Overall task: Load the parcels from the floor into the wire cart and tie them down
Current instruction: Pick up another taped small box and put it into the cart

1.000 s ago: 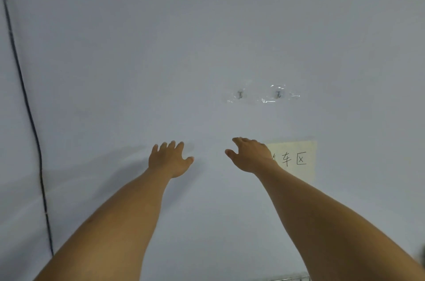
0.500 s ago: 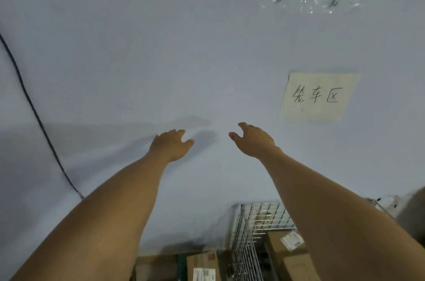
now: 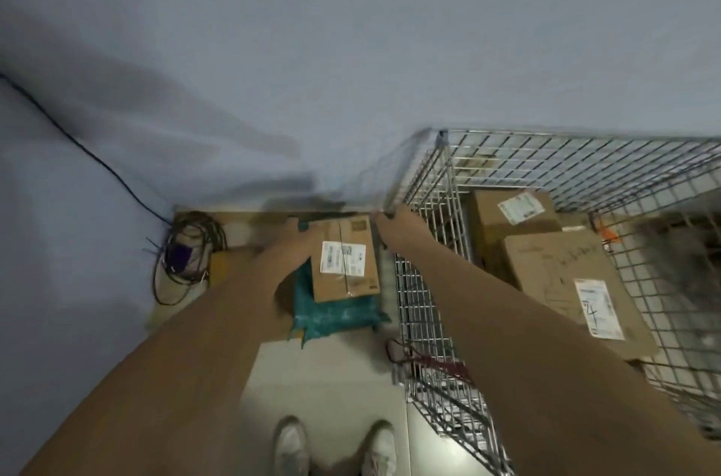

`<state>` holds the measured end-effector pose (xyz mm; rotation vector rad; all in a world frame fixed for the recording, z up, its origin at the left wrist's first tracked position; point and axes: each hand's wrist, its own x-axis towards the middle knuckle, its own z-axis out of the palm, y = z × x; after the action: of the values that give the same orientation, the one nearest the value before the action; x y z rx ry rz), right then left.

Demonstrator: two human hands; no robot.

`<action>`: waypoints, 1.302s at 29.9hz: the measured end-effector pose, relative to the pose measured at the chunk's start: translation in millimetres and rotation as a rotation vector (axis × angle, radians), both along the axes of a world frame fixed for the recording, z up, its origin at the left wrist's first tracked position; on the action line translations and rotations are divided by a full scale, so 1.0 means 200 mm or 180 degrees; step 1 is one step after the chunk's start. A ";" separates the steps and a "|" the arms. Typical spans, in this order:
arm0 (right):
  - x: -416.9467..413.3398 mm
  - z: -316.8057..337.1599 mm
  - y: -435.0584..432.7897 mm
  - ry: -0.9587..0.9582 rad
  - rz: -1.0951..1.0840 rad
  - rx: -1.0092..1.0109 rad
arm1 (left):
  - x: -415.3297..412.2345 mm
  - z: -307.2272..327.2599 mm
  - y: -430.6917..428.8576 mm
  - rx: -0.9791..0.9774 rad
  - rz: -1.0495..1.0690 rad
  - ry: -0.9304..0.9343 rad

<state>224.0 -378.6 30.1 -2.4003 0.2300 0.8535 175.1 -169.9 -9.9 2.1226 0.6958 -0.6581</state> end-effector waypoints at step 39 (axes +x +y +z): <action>0.08 1.16 0.05 -0.1573 -0.0652 0.1106 | 0.27 1.20 -0.16 -0.1415 0.1107 -0.1873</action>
<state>240.2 -368.6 261.5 -2.1306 0.1165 0.1731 228.7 -201.3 230.6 1.6048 0.5065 0.0198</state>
